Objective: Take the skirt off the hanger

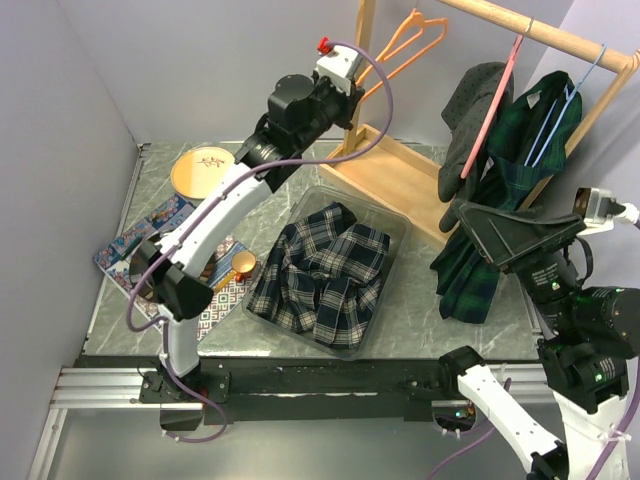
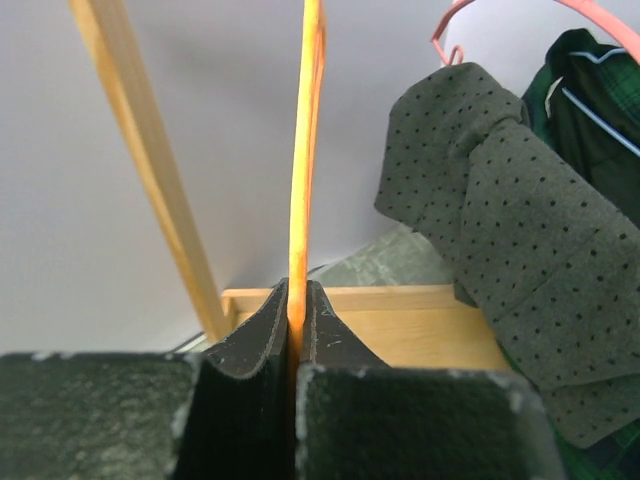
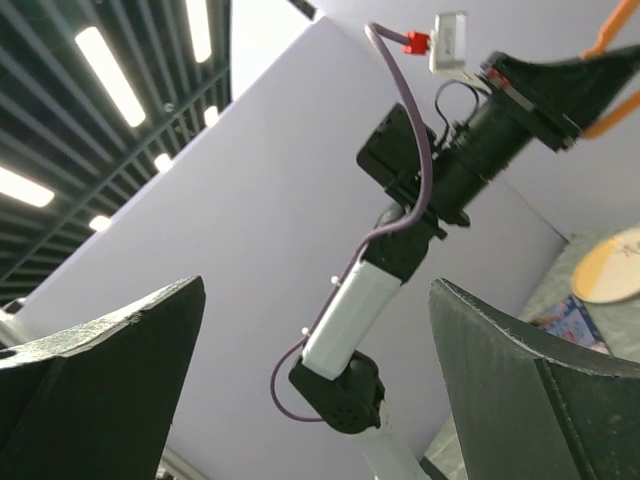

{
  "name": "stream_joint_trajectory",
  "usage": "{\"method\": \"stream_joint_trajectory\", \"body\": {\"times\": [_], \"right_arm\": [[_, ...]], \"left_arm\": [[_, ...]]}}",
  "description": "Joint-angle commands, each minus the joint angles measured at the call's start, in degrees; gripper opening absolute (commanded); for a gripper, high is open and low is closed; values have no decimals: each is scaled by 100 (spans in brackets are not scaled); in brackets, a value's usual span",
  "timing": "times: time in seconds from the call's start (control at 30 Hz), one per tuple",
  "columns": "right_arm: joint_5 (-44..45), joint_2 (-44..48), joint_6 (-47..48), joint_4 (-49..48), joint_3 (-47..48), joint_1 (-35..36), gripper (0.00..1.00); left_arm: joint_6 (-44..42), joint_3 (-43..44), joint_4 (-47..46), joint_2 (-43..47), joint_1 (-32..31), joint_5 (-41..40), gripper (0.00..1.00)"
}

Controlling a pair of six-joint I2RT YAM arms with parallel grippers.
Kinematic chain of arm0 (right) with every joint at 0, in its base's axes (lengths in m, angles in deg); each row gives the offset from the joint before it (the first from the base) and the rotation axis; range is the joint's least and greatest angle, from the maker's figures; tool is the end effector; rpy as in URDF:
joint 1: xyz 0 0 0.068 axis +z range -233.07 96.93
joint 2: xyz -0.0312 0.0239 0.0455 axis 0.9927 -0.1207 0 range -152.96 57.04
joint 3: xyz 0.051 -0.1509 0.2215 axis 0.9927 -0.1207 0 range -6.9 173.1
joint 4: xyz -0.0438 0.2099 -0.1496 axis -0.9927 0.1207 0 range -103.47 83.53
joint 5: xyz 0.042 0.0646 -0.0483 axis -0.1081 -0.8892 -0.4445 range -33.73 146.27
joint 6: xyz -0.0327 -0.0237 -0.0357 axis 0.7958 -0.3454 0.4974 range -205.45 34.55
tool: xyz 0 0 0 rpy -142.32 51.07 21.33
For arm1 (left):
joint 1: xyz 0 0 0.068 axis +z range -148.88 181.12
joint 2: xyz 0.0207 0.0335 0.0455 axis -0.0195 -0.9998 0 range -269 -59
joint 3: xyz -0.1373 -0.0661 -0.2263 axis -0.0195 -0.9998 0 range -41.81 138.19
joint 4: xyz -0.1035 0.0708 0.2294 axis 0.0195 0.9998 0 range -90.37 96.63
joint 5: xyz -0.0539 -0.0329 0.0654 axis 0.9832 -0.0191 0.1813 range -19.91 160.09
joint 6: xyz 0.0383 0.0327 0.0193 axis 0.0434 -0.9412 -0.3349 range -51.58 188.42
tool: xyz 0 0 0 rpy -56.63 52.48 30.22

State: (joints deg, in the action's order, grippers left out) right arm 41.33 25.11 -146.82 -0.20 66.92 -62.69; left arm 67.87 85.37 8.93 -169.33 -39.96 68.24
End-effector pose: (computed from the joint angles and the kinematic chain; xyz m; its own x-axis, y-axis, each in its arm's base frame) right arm 0.0281 0.0202 0.5133 -0.2662 0.8058 -0.5290 -0.6570 0.2499 0.7113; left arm 0.3305 -0.2866 0.5039 0.1052 -0.0789 -0.9913 0.6317 0.7752 0.0054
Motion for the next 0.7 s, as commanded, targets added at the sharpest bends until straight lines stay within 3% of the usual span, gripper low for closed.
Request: {"method": "stream_joint_trajectory", "body": {"times": [0.0, 0.37, 0.5, 0.67], "right_arm": [[263, 177, 204, 316, -87, 18, 100], [123, 239, 55, 465, -315, 18, 100], [44, 169, 107, 693, -228, 27, 100], [114, 11, 326, 1054, -70, 19, 100]], "left_arm": [[468, 536, -577, -253, 179, 474, 1], [505, 659, -1352, -998, 364, 1151, 1], [565, 1309, -1255, -1544, 469, 1230, 1], [732, 853, -1668, -1493, 557, 1266, 1]]}}
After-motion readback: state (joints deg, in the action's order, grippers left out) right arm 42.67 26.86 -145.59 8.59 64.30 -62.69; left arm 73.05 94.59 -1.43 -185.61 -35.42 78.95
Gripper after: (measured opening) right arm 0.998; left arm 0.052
